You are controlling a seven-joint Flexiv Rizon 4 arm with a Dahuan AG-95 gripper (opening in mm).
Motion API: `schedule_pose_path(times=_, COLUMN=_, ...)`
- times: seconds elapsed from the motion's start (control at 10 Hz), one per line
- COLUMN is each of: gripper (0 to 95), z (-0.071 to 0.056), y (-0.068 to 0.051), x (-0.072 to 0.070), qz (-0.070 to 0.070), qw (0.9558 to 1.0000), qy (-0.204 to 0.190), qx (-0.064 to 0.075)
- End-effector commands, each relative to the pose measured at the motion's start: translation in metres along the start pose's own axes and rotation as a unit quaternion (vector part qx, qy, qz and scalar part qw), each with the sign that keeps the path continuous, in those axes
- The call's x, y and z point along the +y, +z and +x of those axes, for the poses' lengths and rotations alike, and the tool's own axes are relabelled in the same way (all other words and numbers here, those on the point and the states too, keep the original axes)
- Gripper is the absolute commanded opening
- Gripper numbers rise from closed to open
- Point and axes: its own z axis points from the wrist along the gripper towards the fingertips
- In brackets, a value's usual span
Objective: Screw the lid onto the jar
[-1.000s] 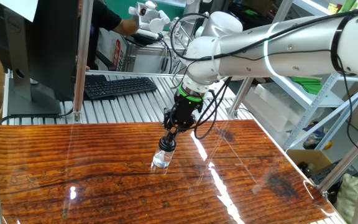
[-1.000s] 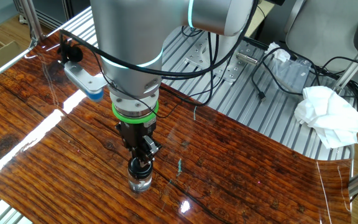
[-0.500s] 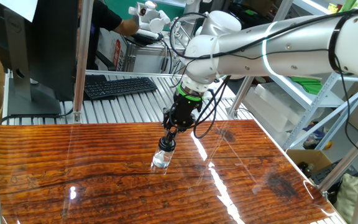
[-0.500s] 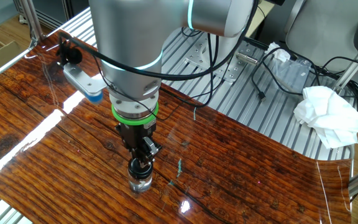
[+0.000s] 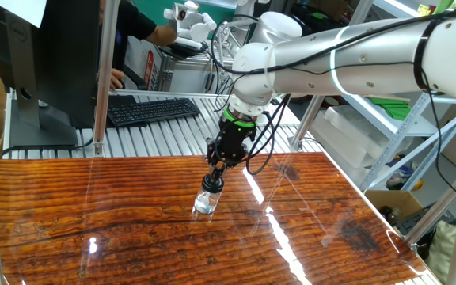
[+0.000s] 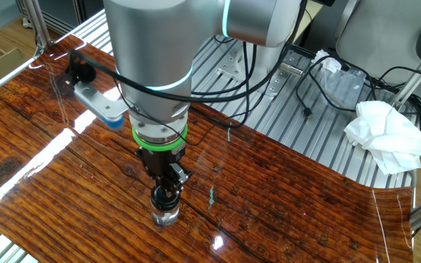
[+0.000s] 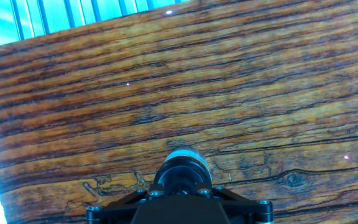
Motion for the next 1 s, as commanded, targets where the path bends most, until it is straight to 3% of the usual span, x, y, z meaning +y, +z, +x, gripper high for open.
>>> schedule_pose_path(times=0.1, gripper=0.0, z=0.0006, y=0.0032, x=-0.0006, qz=0.000, qw=1.0000, qy=0.007, qx=0.004)
schedule_pose_path(times=1.0, gripper=0.0, z=0.0013, y=0.0004, x=0.0010, qz=0.014, qw=0.9998, qy=0.010, qx=0.012)
